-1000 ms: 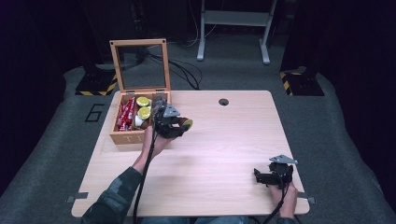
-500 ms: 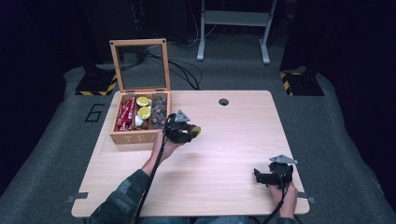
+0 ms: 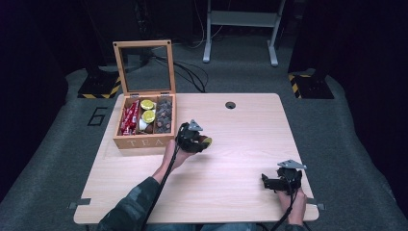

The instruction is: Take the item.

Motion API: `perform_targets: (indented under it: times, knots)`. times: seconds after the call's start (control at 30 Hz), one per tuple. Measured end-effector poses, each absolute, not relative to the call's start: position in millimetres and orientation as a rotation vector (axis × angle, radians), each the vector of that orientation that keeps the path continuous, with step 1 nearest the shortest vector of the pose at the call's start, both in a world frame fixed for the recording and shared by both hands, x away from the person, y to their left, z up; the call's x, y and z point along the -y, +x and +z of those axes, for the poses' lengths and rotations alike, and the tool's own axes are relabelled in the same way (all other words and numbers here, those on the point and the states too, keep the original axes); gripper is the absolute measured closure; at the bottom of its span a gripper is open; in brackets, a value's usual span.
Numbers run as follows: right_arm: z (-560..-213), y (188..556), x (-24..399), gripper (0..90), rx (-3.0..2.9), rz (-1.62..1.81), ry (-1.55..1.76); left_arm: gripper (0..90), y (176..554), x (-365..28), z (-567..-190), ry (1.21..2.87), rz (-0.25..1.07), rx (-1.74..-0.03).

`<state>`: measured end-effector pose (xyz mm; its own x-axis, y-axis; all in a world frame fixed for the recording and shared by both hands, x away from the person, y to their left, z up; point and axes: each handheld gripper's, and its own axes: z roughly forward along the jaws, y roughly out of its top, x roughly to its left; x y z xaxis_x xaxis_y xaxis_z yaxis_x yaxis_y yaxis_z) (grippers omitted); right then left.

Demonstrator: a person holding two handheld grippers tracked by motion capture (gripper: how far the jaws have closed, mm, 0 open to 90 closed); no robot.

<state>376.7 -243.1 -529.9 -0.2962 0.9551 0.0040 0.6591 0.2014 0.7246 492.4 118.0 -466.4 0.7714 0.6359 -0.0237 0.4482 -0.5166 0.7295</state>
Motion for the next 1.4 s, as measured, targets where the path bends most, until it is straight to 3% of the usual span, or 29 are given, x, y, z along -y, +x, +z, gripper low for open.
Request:
perform_targets:
  times: [1.4]
  knots:
    - [-529.9, 376.7, 243.1, 1.9, -2.032, 0.875, 1.499, 50.6, 499.4, -104.8, -501.4, 2.303, 0.219, -0.824]
